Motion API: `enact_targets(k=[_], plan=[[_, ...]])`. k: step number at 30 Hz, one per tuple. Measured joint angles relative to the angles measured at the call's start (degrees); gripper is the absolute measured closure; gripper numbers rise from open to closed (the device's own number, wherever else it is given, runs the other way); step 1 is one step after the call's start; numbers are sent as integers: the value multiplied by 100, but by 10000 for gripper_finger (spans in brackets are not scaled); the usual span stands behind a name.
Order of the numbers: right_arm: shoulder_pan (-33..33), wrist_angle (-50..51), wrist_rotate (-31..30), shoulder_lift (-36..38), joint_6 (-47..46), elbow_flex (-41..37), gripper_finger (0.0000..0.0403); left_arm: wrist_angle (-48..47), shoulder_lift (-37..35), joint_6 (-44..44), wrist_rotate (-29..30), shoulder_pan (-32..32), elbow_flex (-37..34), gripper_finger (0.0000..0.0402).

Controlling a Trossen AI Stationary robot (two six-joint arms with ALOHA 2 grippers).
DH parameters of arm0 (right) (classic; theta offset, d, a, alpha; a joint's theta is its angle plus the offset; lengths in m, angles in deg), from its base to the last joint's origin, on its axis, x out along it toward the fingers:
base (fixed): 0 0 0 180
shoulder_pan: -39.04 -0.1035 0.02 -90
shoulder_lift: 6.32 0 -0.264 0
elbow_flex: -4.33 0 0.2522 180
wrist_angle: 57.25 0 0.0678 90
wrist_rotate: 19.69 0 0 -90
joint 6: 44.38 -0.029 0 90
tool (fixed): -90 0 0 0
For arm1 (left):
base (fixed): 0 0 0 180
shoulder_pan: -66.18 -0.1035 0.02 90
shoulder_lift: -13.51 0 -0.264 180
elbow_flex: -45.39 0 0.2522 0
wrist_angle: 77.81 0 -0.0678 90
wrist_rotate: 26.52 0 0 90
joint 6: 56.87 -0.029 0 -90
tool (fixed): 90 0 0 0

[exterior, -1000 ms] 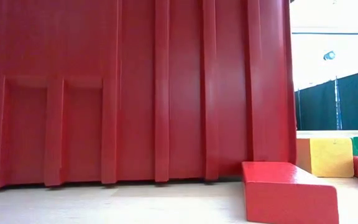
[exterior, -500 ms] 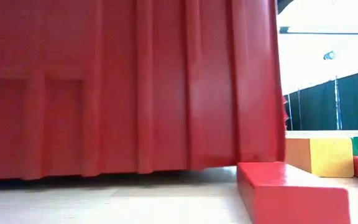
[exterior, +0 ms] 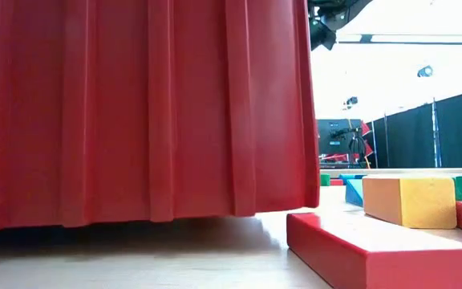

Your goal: Sort blocks

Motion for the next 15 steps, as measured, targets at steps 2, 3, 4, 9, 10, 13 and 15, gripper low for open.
enact_targets(k=[2, 3, 4, 9, 10, 13, 15], plan=[[7, -27, 8, 0, -6, 0, 403, 10, -1, 0, 0, 0, 0, 402], [12, -42, 7, 0, -3, 0, 403, 21, -1, 2, 0, -1, 0, 402], [21, -63, 7, 0, -1, 0, 403, 21, -1, 11, 0, -2, 0, 402], [20, -107, 61, 0, -3, 0, 403, 26, -1, 26, 0, 0, 0, 402], [17, -114, 63, 0, -3, 0, 403, 31, -1, 33, 0, 0, 0, 402], [15, -135, 72, 0, -59, 0, 403, 44, 5, 58, 0, 0, 0, 402], [14, -155, 106, 0, -110, 14, 403, 64, 8, 59, 0, 0, 0, 402]])
